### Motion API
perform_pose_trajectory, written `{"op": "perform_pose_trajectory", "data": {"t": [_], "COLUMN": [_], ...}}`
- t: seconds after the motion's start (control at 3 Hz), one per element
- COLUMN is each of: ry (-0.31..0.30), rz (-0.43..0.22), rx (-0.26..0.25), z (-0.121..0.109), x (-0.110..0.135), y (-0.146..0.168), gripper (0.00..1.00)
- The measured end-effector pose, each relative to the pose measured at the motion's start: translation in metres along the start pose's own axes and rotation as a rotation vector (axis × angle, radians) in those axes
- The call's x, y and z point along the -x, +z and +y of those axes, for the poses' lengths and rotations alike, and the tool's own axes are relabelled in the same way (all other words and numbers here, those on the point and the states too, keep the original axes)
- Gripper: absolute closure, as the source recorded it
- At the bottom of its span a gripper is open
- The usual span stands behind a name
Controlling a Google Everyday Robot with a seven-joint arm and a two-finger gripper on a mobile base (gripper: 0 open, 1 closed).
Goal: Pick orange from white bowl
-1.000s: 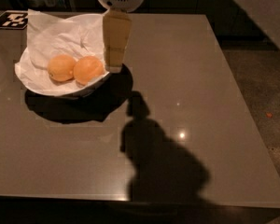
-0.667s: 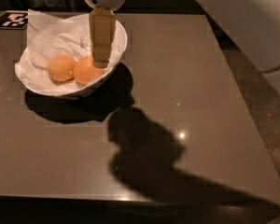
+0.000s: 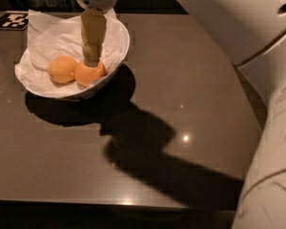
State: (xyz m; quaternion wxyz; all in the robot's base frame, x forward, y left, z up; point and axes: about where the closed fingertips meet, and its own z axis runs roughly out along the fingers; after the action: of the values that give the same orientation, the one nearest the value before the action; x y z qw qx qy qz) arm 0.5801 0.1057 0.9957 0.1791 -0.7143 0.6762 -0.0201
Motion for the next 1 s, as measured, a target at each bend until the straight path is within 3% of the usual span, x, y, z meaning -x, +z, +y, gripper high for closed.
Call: {"op": "perform_pose_trajectory", "data": {"t": [1.0], "ry": [0.251], "rz": [0.014], "rx": [0.109], "z": [-0.016], "x": [-0.012], "y": [0.052], "gripper": [0.00]}}
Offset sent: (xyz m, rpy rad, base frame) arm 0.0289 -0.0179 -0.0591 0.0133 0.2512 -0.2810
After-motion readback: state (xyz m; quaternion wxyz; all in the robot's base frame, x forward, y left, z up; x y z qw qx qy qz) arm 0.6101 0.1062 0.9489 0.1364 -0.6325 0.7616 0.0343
